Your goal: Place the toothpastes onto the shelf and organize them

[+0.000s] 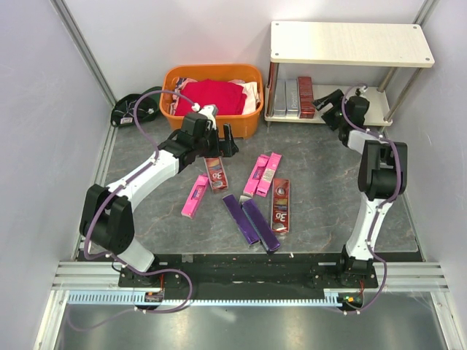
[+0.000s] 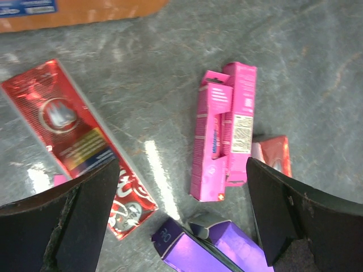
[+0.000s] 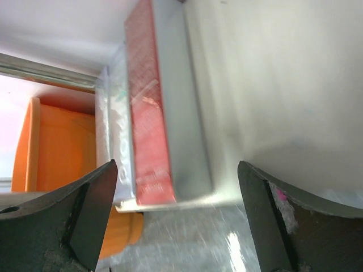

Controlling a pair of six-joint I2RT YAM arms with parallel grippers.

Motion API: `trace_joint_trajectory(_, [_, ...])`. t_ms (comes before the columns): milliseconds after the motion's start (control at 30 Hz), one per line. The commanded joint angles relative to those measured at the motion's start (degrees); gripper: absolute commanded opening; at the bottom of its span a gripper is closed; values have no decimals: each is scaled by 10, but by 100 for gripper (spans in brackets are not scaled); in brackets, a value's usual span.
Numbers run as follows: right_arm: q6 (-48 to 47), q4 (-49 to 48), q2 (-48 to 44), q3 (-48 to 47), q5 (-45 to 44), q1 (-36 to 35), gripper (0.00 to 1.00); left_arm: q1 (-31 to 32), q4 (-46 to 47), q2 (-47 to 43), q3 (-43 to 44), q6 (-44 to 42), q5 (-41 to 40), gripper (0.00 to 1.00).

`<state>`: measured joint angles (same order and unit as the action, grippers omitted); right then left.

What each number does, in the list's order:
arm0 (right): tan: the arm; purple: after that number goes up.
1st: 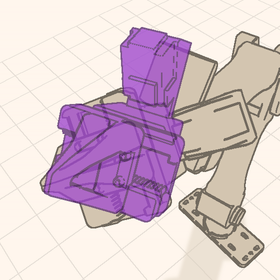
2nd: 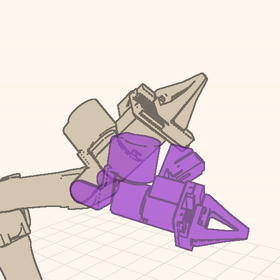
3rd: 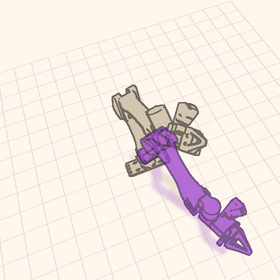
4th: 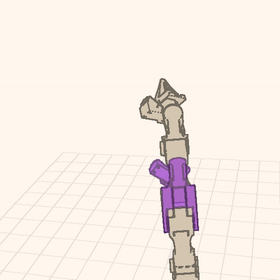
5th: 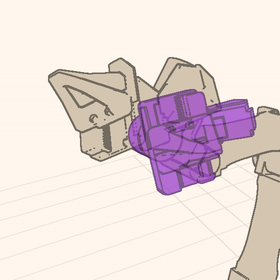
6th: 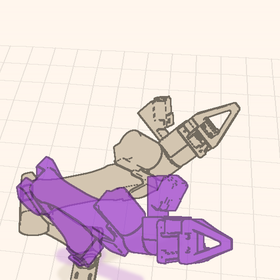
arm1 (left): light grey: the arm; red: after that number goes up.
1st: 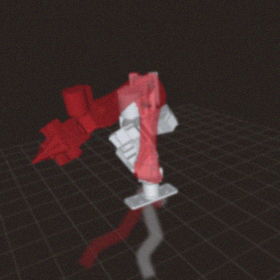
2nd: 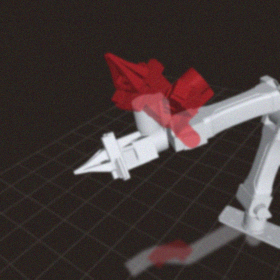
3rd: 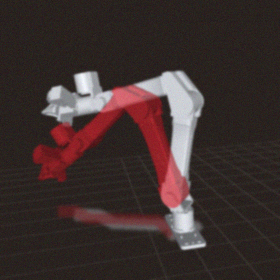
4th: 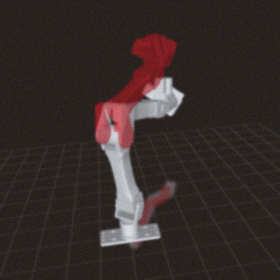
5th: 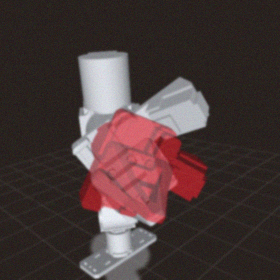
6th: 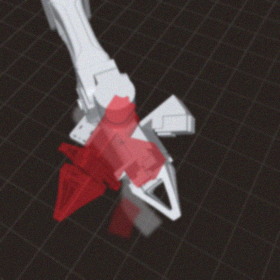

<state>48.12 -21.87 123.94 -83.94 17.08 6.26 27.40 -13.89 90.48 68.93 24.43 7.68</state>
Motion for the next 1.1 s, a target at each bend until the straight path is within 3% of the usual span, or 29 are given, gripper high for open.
trace_joint_trajectory(0, [-17, 0, -84, 79, -1, 8, 95, -2, -22, -3, 5, 26, -64, 100])
trace_joint_trajectory(167, [-14, -13, -192, 192, 19, 6, 95, -5, -48, 19, -4, 54, -124, 100])
trace_joint_trajectory(367, [-43, 5, -302, 318, 36, -17, 96, -24, -65, 69, -9, 88, -136, 100])
trace_joint_trajectory(800, [-83, 70, -389, 375, 66, -57, 96, -27, -41, 177, 20, 114, -147, 99])
trace_joint_trajectory(1000, [-94, 85, -394, 374, 71, -81, 96, -26, -29, 202, 24, 113, -133, 87])
trace_joint_trajectory(1067, [-101, 97, -394, 369, 71, -91, 96, -26, -22, 202, 20, 110, -127, 75])
